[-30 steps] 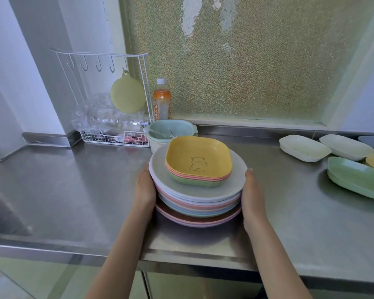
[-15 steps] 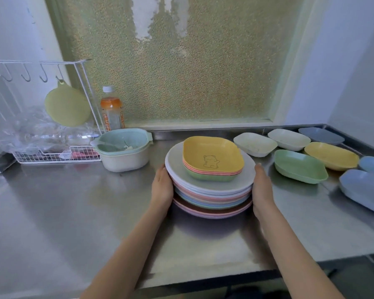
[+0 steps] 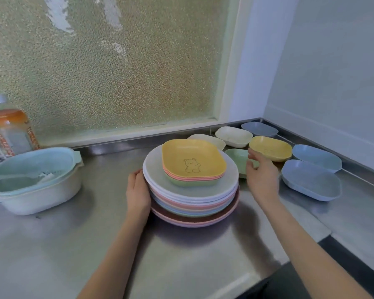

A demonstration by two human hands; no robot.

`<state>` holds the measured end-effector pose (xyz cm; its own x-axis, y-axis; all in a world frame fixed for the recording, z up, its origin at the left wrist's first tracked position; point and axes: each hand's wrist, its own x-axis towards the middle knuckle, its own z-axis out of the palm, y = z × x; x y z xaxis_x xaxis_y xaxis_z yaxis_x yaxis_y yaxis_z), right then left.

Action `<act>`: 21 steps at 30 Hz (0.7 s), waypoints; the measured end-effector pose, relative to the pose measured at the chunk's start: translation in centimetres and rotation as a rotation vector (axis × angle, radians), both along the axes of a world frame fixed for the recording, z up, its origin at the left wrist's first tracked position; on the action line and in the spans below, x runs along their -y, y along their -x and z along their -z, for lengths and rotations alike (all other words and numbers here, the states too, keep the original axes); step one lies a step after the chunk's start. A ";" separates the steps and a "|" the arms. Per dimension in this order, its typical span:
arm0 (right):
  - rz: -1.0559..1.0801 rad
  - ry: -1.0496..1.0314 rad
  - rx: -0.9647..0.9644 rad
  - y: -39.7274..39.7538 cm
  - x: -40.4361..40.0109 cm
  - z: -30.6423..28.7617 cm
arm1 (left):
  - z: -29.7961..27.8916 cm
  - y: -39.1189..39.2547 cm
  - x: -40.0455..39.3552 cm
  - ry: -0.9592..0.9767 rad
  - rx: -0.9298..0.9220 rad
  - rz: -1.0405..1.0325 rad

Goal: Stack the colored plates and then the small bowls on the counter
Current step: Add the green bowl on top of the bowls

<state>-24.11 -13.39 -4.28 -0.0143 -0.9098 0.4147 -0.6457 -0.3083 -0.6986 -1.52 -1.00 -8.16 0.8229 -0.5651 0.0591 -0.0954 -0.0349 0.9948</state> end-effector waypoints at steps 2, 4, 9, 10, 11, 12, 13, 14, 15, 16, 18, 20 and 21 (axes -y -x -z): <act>0.059 -0.049 -0.265 1.1 1.3 0.7 | 0.1 0.0 0.1 0.030 0.035 0.025; 0.016 -0.175 -0.425 1.5 1.9 1.9 | -0.1 0.3 -0.1 0.049 0.074 0.023; -0.001 -0.102 -0.356 0.7 1.8 3.1 | -0.1 0.7 -0.3 0.100 0.087 0.022; 0.027 -0.085 -0.304 0.5 1.8 2.8 | 0.0 0.8 -0.3 0.109 0.081 0.019; 0.060 -0.067 -0.251 0.3 1.9 2.5 | 0.0 0.8 -0.4 0.115 0.080 0.016; 0.089 -0.042 -0.197 0.1 1.8 2.0 | 0.1 0.8 -0.4 0.121 0.081 0.013; 0.104 -0.001 -0.142 -0.1 1.6 1.4 | 0.1 0.8 -0.4 0.125 0.080 0.011; 0.096 0.056 -0.082 -0.3 1.2 0.7 | 0.1 0.7 -0.4 0.131 0.075 0.009; 0.061 0.123 -0.019 -0.6 0.6 -0.1 | 0.1 0.7 -0.4 0.133 0.069 0.006; 0.009 0.187 0.038 -1.0 -0.2 -1.0 | 0.1 0.7 -0.4 0.125 0.064 0.004; -0.107 0.286 0.103 -2.0 -2.2 -3.1 | -0.1 0.9 -0.4 0.110 0.057 -0.002; -0.220 0.353 0.101 -3.3 -5.0 -4.9 | -0.3 1.1 -0.5 0.123 0.046 -0.009; -0.279 0.373 0.079 -4.0 -6.4 -5.4 | -0.3 1.1 -0.6 0.133 0.045 -0.011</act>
<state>-20.13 -7.00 1.10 0.1648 -0.6725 0.7216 -0.4522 -0.7017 -0.5506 -2.65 -0.40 -7.83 0.8237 -0.5410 0.1695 -0.1400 0.0956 0.9855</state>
